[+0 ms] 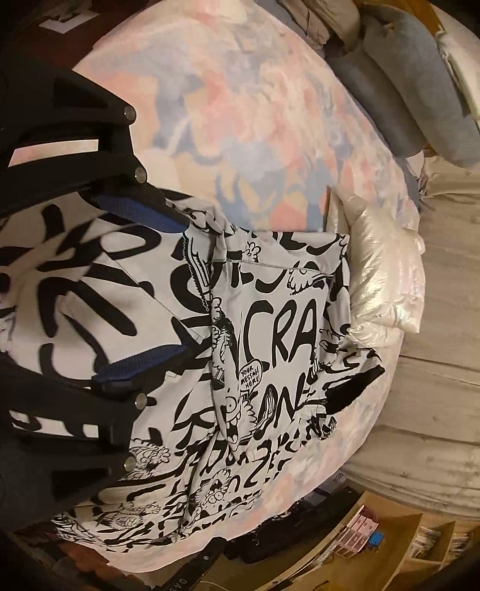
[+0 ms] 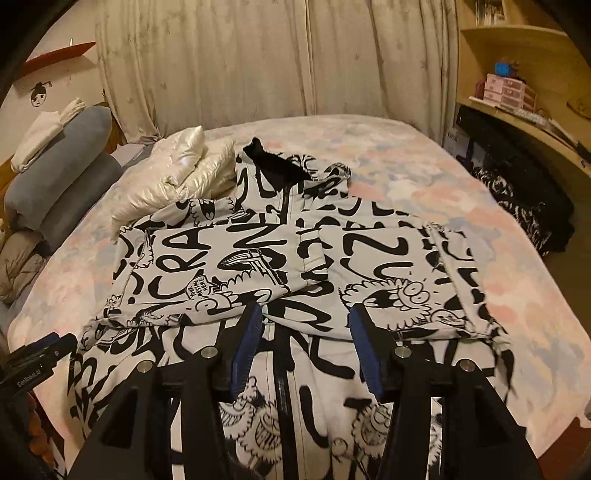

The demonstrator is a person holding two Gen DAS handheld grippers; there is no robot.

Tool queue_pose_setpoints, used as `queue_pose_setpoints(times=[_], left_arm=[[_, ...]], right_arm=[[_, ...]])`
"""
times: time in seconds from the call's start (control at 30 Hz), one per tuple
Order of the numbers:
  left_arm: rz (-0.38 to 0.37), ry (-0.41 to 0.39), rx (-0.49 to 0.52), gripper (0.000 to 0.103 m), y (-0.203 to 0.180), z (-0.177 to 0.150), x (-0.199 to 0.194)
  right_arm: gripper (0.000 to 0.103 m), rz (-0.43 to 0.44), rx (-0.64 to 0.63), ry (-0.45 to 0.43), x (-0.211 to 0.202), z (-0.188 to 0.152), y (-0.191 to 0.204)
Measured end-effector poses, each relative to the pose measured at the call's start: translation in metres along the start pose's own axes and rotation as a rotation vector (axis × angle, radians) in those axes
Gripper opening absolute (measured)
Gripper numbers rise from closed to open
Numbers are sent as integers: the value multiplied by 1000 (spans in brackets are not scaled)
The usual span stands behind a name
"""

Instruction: Fold large clothes

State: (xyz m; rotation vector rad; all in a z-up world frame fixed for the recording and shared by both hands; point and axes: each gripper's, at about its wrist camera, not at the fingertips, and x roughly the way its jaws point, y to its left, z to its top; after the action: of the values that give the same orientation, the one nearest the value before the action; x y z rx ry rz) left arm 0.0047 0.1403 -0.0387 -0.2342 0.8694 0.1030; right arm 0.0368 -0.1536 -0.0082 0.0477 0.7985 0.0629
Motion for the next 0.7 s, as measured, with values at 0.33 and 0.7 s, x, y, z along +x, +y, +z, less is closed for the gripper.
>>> queue_pose_setpoints(times=[0.33,0.7], left_arm=[[18,-43,6,66,11,-20,-44],[-45,73,-7,68,36,-56,-38]], right_arm=[[61,-17,-37,-52,-62,-30,-8],[76,20,-4,-27,-89,-72,-66]])
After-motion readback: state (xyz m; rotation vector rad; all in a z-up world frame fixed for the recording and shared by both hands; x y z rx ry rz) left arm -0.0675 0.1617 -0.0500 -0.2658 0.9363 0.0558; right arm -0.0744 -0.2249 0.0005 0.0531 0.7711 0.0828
